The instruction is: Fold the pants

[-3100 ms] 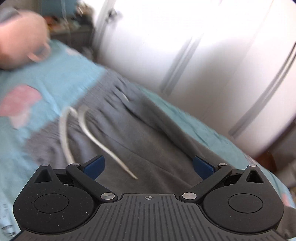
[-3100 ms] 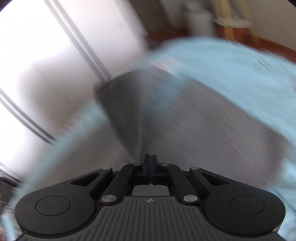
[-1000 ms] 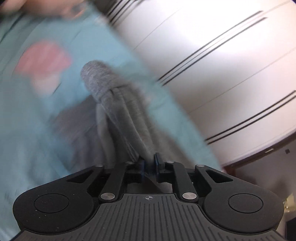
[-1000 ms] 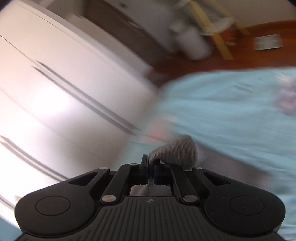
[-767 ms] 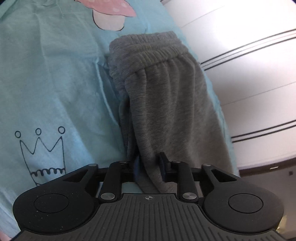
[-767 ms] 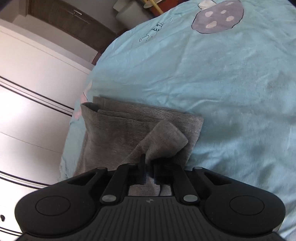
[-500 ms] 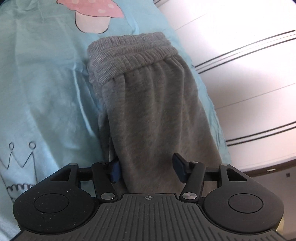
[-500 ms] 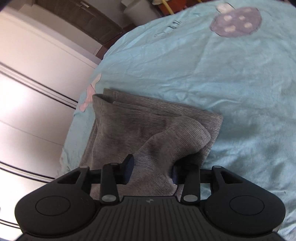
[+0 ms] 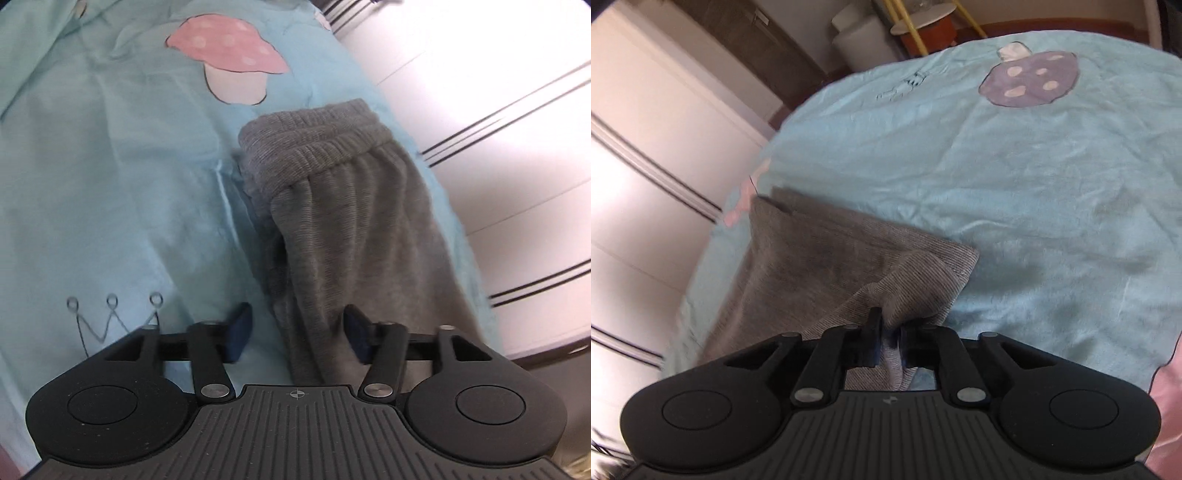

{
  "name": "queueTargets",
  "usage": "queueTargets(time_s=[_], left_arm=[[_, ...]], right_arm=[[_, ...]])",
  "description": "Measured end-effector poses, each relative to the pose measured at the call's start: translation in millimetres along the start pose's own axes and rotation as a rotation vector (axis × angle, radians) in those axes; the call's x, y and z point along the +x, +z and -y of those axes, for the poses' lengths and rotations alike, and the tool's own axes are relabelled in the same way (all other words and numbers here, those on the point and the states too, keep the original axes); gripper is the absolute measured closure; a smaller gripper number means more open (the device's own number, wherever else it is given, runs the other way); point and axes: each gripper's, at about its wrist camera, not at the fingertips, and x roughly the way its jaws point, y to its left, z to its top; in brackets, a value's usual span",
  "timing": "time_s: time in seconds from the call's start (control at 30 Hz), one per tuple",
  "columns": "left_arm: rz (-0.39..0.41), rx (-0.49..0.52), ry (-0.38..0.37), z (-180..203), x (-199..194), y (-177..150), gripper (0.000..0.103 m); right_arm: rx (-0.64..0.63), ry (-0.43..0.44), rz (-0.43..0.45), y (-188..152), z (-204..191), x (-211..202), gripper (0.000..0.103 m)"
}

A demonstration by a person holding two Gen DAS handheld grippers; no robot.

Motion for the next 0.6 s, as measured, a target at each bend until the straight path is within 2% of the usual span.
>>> queueTargets(time_s=[0.03,0.07,0.1,0.13,0.2,0.3,0.33,0.53,0.57,0.6], left_arm=[[-0.009,-0.016,-0.036,-4.1,-4.7,-0.8,0.028],[-0.015,-0.031,-0.071,-6.1,-6.4,-0.9,0.026],[-0.022,-0.042,-0.096,-7.0,-5.7,-1.0,0.024],[-0.038,-0.050,-0.107,-8.0,-5.2,-1.2,0.024],[-0.057,-0.049,-0.096,-8.4,-0.8,-0.9,0.024],[-0.057,-0.028,-0.105,-6.1,10.6,1.2,0.022],[-0.054,-0.023,-0.108,-1.3,19.6,0.3,0.022],[-0.030,-0.005,-0.092,5.3,34.6,2.3,0.019],[-0.029,-0.007,-0.085,7.7,40.8,1.8,0.019],[-0.026,-0.009,-0.081,8.9,42.6,1.9,0.019]], right_arm=[[0.032,0.012,0.004,0.6,1.2,-5.7,0.063],[0.051,0.020,0.006,1.5,3.9,-11.7,0.048],[0.062,0.032,0.012,2.8,6.0,-16.4,0.039],[0.068,0.029,0.014,4.2,7.3,-18.4,0.021],[0.067,-0.017,0.020,3.9,9.9,-26.3,0.020],[0.075,0.034,-0.006,2.6,22.9,-31.7,0.020],[0.092,0.039,-0.019,4.2,29.7,-18.7,0.020],[0.090,0.081,0.001,11.9,23.7,5.0,0.021],[0.082,0.078,0.002,13.5,21.4,9.2,0.025],[0.075,0.078,0.009,14.4,19.4,12.7,0.034]])
